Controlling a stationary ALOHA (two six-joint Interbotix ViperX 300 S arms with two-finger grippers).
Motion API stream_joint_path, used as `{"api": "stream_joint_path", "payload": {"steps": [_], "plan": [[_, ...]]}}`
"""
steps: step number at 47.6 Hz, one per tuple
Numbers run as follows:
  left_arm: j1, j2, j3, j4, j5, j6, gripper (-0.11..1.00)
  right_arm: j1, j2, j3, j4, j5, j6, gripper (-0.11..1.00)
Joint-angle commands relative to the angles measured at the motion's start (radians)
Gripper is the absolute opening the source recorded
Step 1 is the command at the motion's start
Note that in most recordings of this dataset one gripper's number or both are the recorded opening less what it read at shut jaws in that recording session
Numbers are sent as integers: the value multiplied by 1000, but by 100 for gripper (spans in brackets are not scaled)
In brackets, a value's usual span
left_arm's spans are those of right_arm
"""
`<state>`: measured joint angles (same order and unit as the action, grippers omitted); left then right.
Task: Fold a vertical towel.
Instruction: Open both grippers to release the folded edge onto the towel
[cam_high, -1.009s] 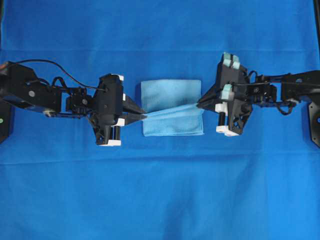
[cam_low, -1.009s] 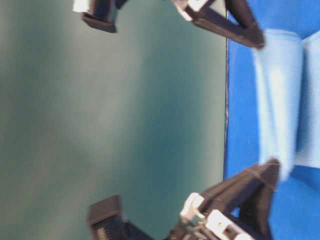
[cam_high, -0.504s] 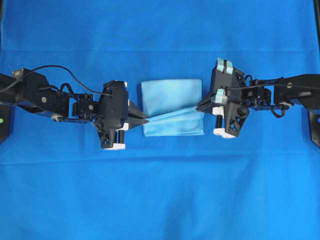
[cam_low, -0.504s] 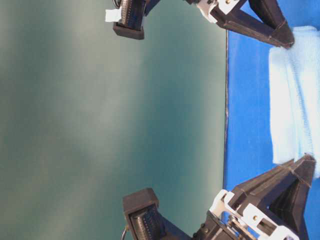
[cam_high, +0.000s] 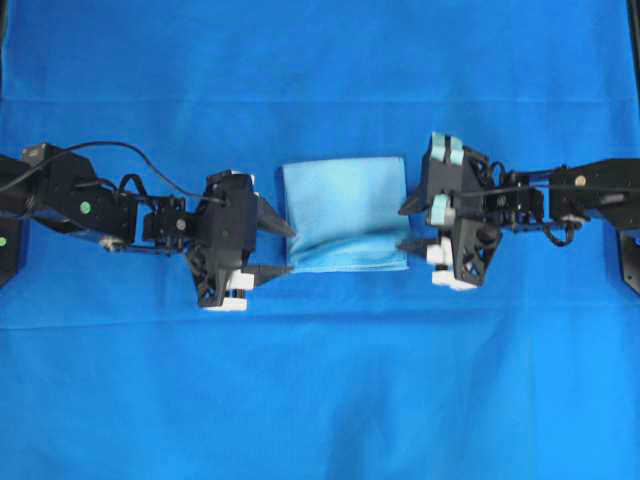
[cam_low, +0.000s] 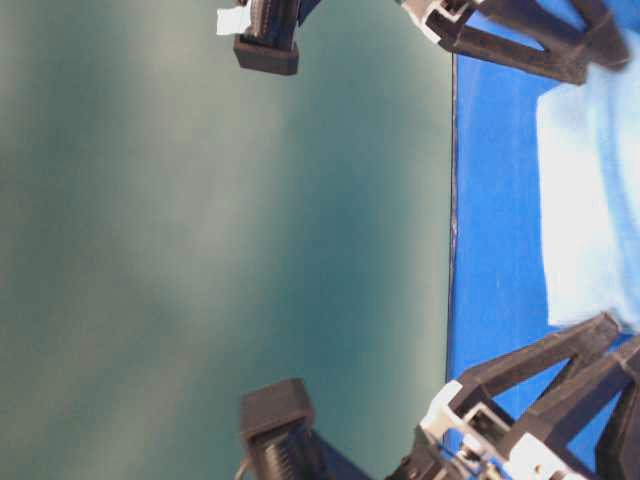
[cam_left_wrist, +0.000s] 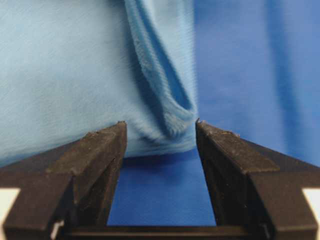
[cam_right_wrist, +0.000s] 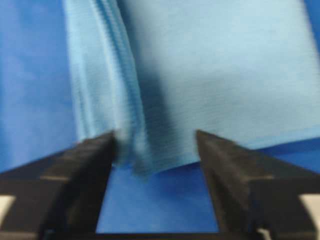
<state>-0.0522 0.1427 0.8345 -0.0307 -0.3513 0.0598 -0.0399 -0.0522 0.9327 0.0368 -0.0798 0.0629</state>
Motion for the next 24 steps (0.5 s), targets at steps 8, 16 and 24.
{"api": "stream_joint_path", "payload": {"steps": [8, 16, 24], "plan": [[-69, -112, 5, 2, 61, 0, 54, 87, -40, -14, 5, 12, 37, 57], [-101, -244, 12, 2, 152, 2, 54, 101, -138, -15, 5, 67, 71, 58], [-107, -391, 32, 2, 202, 3, 54, 100, -298, -14, -3, 117, 69, 58]]}}
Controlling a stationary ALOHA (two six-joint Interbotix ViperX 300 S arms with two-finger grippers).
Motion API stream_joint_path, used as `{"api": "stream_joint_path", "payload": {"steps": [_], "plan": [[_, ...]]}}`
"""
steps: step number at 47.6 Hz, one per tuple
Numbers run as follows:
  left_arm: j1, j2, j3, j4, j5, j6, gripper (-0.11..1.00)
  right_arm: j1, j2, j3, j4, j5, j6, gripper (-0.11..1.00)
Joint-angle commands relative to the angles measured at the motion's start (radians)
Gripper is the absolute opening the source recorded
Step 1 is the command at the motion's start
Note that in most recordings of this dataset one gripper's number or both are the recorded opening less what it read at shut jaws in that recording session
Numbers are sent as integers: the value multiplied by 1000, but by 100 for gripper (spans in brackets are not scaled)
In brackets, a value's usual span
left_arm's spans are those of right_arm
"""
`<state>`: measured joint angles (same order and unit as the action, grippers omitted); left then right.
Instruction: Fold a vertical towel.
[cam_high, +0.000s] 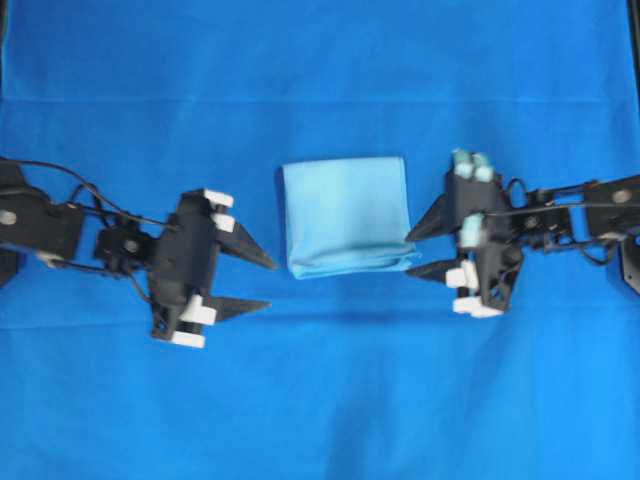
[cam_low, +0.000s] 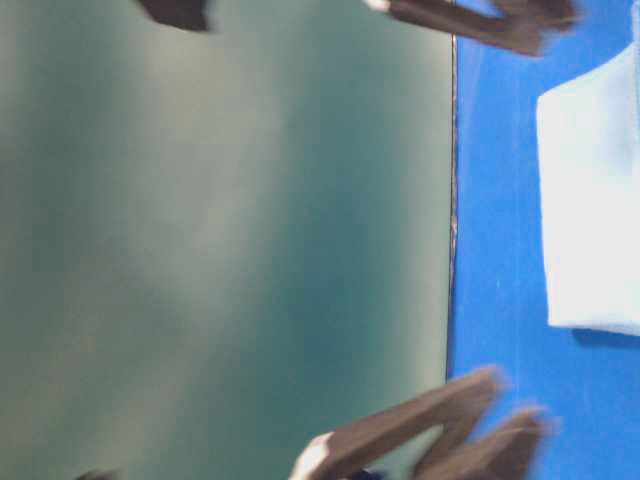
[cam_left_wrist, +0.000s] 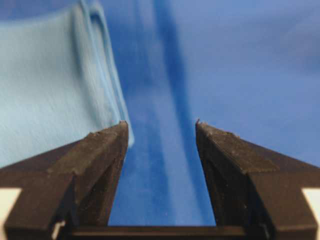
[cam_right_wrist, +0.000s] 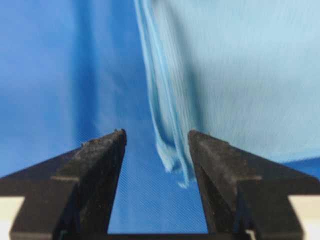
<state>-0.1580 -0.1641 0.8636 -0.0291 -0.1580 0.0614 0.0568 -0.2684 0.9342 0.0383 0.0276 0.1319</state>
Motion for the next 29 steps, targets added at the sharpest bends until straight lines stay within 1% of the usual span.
{"api": "stream_joint_path", "payload": {"steps": [1, 8, 15, 22, 29], "plan": [[-2, -100, 8, 0, 9, 2, 54, 2, -101, -15, -6, 11, 0, 58], [0, -207, 43, 0, 11, 2, 54, -12, -264, 0, -25, 25, -2, 58], [0, -354, 89, 0, 20, 2, 53, -29, -428, 32, -46, 32, -3, 58], [11, -488, 150, 0, 28, 0, 53, -46, -571, 51, -66, 95, -3, 58], [15, -647, 206, 0, 78, -5, 53, -55, -690, 92, -86, 138, -3, 58]]}}
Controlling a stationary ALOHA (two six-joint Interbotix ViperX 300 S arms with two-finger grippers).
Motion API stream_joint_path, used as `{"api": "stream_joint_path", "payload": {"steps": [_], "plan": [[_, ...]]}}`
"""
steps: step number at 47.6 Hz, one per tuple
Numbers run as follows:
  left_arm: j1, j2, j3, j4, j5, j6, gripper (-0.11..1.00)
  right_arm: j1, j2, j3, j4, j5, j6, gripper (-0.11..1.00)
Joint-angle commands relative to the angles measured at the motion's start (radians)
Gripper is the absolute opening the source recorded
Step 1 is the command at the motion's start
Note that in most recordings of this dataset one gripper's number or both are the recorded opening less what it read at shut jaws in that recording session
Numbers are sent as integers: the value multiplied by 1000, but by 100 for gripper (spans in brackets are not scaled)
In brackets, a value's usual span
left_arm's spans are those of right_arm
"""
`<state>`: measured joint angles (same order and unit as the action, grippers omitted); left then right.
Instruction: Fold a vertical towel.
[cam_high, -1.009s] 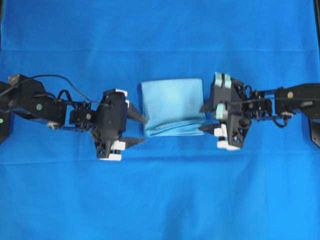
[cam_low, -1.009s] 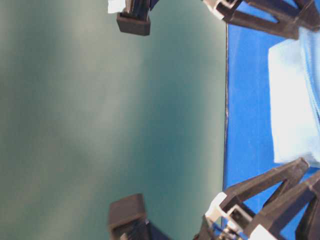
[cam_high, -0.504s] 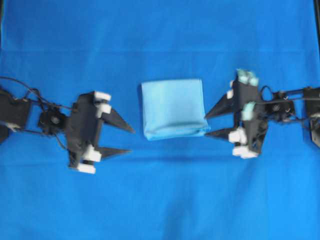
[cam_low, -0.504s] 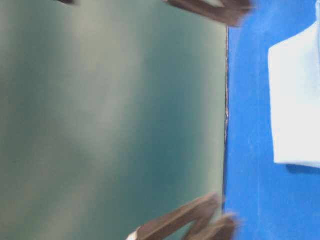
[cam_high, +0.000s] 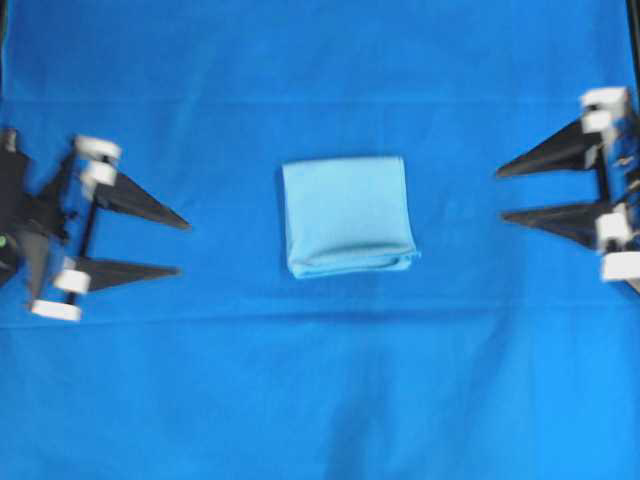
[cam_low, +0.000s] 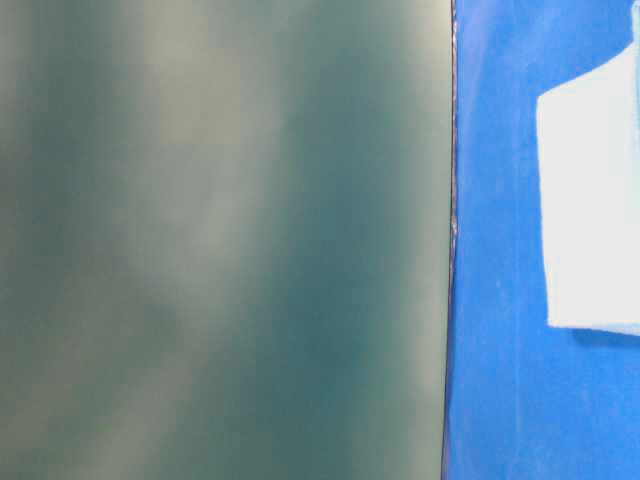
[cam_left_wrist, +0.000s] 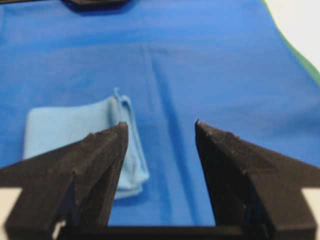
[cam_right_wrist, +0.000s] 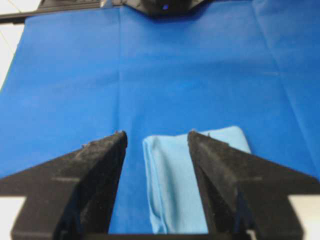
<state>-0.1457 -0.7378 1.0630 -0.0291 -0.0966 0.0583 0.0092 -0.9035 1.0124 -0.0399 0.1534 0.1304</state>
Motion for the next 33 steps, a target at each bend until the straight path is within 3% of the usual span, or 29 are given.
{"api": "stream_joint_path", "payload": {"steps": [1, 21, 33], "plan": [[3, -94, 11, 0, 25, -3, 53, -11, -71, 26, -9, 12, -2, 58], [74, -471, 250, -2, 89, -17, 53, -95, -296, 250, -5, -8, 2, 57], [106, -551, 293, 0, 135, -60, 53, -95, -293, 272, -2, -23, 5, 57]]}}
